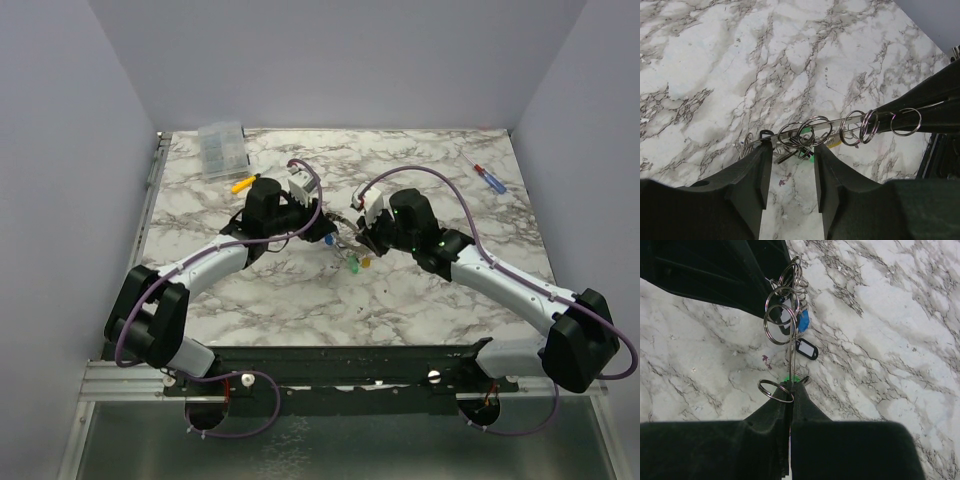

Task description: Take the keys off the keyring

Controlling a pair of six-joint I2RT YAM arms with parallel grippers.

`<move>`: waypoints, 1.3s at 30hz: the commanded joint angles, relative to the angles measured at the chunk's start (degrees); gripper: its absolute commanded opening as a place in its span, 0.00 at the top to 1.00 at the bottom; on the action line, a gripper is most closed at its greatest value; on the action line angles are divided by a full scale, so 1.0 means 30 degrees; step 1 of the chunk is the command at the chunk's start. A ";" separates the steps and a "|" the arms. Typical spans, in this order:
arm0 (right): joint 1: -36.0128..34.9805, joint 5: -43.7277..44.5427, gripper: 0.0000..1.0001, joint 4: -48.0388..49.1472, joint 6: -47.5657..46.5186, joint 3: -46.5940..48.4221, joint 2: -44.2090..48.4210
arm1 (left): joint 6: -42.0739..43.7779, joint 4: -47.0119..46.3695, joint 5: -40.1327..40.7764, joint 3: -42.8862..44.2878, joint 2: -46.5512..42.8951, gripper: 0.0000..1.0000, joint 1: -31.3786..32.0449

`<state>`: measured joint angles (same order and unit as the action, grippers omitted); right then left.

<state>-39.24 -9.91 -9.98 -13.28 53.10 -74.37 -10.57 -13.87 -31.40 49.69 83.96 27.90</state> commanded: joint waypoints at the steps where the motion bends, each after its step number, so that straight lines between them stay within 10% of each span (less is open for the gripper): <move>1: -0.0043 -0.1143 0.99 0.0414 0.0492 0.0722 -0.0046 | -0.0392 -0.1110 0.1580 0.0208 0.0248 0.60 0.0090; 21: -0.0029 -0.1217 1.00 0.0518 0.1148 0.0764 -0.0328 | -0.0675 -0.1606 0.2743 0.0637 0.0816 0.60 0.0551; 27: -0.0028 -0.1248 0.99 0.0462 0.1125 0.0721 -0.0281 | -0.0793 -0.1354 0.2278 0.0829 0.0794 0.37 0.0552; 39: -0.0044 -0.1293 0.99 0.0475 0.1203 0.0661 -0.0305 | -0.0463 -0.1086 0.3791 0.1190 0.0882 0.66 0.0544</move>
<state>-38.61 -9.85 -9.96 -10.46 53.30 -75.55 -12.99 -15.03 -23.35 50.52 86.50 29.39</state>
